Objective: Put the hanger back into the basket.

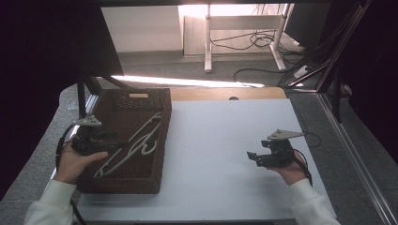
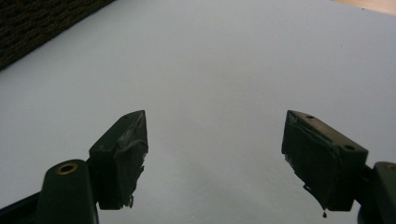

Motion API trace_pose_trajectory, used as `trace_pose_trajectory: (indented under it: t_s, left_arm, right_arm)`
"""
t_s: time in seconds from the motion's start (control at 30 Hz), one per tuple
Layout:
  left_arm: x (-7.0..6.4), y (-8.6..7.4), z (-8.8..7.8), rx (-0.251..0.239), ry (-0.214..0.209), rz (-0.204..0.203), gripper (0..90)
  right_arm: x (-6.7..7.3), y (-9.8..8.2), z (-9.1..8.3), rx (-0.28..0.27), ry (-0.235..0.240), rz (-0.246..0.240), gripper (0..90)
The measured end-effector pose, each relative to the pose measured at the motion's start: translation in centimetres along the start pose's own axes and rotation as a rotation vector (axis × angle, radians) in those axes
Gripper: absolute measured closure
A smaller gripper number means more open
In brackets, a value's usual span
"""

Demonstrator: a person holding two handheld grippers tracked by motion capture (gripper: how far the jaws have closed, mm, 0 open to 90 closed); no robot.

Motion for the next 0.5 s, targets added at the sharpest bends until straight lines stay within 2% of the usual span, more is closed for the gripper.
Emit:
trace_pose_trajectory:
  t_s: [0.17,0.5]
  left_arm:
    - [-1.9,0.2,0.9,-0.03,0.013,0.021,32.7]
    - [-5.2,0.3,1.9,-0.086,-0.008,0.035,31.9]
  right_arm:
    - [-0.2,0.2,-0.2,-0.013,0.0,0.005,23.1]
    - [0.0,0.5,-0.5,-0.025,0.006,-0.001,23.1]
Point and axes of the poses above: each handheld gripper's, and its own axes: z roughly forward along the jaws, y roughly out of its top, x roughly to its left, the point moved 8 cm from there along z, roughly forward along the jaws, and after that the axes turned 6 degrees about -x, right-handed, at the moved point
